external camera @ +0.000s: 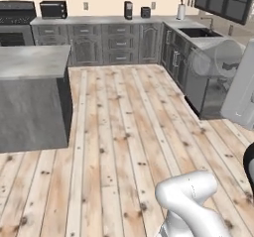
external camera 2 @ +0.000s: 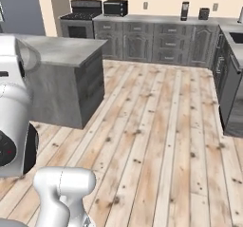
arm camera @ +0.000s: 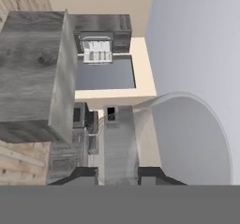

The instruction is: There is a bowl on the dining counter. Grab a lemon wedge from the fridge and place it in the bowl. Then get the liquor bottle and glass cup from the cabinet and place them next to the bowl.

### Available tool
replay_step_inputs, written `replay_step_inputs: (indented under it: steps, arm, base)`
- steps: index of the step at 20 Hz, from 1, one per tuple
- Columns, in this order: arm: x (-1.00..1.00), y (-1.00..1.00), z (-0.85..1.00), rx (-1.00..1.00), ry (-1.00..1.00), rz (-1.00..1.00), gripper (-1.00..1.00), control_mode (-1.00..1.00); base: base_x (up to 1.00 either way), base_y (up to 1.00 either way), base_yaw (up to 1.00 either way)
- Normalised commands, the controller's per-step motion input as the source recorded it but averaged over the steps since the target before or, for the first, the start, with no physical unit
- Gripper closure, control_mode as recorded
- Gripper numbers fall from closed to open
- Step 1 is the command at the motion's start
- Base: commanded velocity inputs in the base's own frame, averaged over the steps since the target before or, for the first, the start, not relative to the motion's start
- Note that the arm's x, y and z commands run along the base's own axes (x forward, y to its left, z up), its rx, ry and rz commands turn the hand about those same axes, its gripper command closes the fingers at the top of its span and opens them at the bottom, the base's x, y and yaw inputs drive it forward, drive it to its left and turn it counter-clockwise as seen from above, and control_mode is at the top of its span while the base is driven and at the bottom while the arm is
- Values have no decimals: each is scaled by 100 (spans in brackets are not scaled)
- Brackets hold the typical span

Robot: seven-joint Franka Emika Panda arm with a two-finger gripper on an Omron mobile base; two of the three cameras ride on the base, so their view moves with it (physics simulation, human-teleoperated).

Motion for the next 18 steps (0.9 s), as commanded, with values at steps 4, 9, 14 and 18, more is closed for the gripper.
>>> replay_step_inputs:
  steps: [4, 9, 14, 18]
  arm:
    - [0, 0, 0, 0, 0, 0, 100, 100]
    - [0, 0, 0, 0, 0, 0, 100, 100]
    - [0, 0, 0, 0, 0, 0, 100, 100]
    - [0, 0, 0, 0, 0, 0, 100, 100]
  base:
    - [-100, 19, 3]
    - [-100, 19, 3]
    - [-100, 30, 3]
    - [-100, 52, 4]
